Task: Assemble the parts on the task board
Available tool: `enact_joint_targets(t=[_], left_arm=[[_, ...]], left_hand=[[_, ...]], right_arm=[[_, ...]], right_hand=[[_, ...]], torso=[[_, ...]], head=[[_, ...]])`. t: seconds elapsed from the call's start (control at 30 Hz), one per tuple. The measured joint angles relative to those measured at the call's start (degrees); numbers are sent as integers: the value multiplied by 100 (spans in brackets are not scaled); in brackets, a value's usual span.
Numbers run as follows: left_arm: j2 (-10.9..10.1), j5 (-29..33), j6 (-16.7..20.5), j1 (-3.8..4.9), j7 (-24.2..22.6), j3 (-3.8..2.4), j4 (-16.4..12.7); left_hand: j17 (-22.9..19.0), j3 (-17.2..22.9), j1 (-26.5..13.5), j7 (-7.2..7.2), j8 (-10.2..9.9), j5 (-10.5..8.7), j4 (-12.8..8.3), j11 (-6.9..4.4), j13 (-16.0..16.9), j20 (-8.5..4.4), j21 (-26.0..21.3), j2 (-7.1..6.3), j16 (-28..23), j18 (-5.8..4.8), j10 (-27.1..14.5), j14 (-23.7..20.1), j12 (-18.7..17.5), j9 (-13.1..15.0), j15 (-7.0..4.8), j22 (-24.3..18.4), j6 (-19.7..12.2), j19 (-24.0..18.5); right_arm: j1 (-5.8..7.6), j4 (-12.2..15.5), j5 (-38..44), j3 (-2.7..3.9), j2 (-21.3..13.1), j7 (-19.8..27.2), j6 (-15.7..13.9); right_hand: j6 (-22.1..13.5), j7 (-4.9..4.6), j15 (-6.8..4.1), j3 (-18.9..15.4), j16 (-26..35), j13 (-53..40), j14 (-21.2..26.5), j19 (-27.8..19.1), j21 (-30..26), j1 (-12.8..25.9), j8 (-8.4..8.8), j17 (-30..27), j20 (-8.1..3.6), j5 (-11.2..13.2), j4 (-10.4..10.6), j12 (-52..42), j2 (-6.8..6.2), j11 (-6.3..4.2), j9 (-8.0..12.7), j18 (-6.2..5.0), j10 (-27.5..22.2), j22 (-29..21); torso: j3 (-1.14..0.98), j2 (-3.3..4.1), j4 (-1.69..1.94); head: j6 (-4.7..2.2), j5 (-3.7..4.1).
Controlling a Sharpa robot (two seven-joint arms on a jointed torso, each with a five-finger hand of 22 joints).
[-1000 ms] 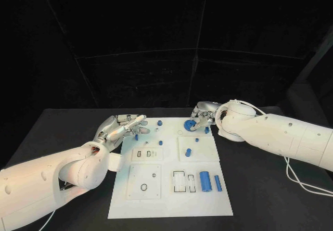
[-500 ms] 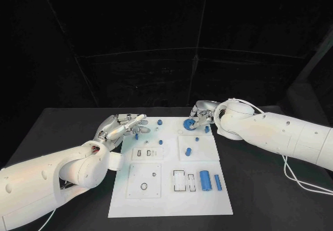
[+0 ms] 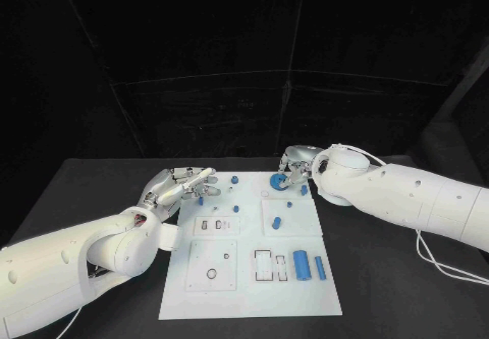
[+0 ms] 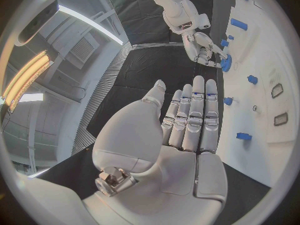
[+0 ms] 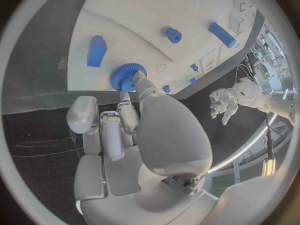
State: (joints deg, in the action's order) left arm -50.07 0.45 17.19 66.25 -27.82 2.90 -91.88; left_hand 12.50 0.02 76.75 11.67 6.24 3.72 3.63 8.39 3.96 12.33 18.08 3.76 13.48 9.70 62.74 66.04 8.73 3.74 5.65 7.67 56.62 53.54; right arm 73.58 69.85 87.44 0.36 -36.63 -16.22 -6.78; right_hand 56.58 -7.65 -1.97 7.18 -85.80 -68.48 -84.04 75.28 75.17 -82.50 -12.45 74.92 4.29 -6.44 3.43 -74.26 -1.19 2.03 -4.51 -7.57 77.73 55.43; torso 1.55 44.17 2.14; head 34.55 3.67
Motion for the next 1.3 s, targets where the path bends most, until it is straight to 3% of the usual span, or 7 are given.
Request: enact_joint_targets(t=[0.3, 0.57, 0.77, 0.87, 1.0, 1.07, 1.3], left_arm=[[-1, 0, -20, 0, 21, 1, -4], [-10, 0, -26, -1, 22, 1, -6], [-25, 0, -25, -1, 16, 1, -14], [-34, 0, -25, -1, 12, 1, -14], [-37, -1, -24, -1, 7, 1, -12], [-37, -1, -24, -1, 6, 1, -11], [-36, -1, -24, -1, 4, 1, -7]], left_hand=[[0, 0, 14, 0, 0, 0, 0, 0, 0, 0, 0, 14, -10, 0, 0, 0, 0, 0, 0, 0, 0, 0], [20, 32, 49, 0, 0, 0, -32, 0, 0, -16, 0, 49, -43, 0, 0, 42, -32, 0, 0, -5, 0, 16], [28, 71, 76, 0, -24, 0, -71, 0, -1, -17, 0, 76, -45, 0, 0, 42, -32, 0, 0, -12, 0, 17], [27, 71, 76, 0, -23, 0, -71, 0, -5, -17, 0, 76, -45, 0, 0, 42, -32, 0, 0, -11, 0, 17], [29, 71, 76, 0, -24, 0, -71, 0, -5, -17, 0, 76, -45, 0, 0, 42, -32, 0, 0, -11, 0, 17], [34, 71, 76, 0, -24, 0, -71, 0, -5, -17, 0, 76, -45, 0, 0, 42, -32, 0, 0, -11, 0, 17], [34, 71, 76, 0, -24, 0, -71, 0, -4, -17, 0, 76, -45, 0, 0, 42, -32, 0, 0, -10, 0, 17]], right_arm=[[-45, 349, 479, -14, -26, -88, -255], [-66, 931, 746, -16, -68, -208, -610], [-68, 1142, 860, -14, 34, -297, -896], [-68, 1156, 884, -14, 185, -326, -979], [-69, 1060, 904, -15, 410, -355, -1039], [-74, 988, 905, -19, 514, -368, -1049], [-134, 708, 899, -38, 829, -387, -1032]], right_hand=[[-1, -1, 0, 332, 0, -74, 0, 20, 25, -26, 2, 0, -20, -151, -127, -29, -31, -25, 55, 93, 24, 55], [0, 0, -1, 808, 0, -113, 0, 51, 90, 349, 4, -1, -51, -301, 30, -32, -264, -50, 59, 92, 49, 151], [0, 0, 0, 988, -21, -138, 0, 143, 177, 439, 84, -1, -41, -589, -134, -32, -354, -29, 88, 92, 70, 363], [0, 0, 0, 1169, -21, -143, 0, 143, 177, 475, 130, -1, -41, -591, 29, -32, -391, -29, 89, 93, 70, 367], [0, -1, 0, 1231, -21, -143, 0, 143, 177, 475, 158, -1, -41, -590, 36, -32, -391, -8, 105, 92, 90, 384], [0, 0, 0, 1236, -21, -149, 0, 163, 177, 474, 158, -1, -61, -590, 41, -31, -392, -8, 292, 92, 90, 388], [0, 0, 1, 1292, -21, -153, 0, 163, 177, 512, 157, -1, -61, -589, 66, -31, -430, -8, 291, 92, 89, 392]], torso=[[-1, -1, -1], [-2, -1, 3], [3, -1, 12], [3, -1, 15], [8, 0, 22], [10, 1, 24], [9, 5, 15]], head=[[-15, -12], [-24, -31], [-26, -68], [-20, -80], [-13, -90], [-12, -102], [1, -131]])
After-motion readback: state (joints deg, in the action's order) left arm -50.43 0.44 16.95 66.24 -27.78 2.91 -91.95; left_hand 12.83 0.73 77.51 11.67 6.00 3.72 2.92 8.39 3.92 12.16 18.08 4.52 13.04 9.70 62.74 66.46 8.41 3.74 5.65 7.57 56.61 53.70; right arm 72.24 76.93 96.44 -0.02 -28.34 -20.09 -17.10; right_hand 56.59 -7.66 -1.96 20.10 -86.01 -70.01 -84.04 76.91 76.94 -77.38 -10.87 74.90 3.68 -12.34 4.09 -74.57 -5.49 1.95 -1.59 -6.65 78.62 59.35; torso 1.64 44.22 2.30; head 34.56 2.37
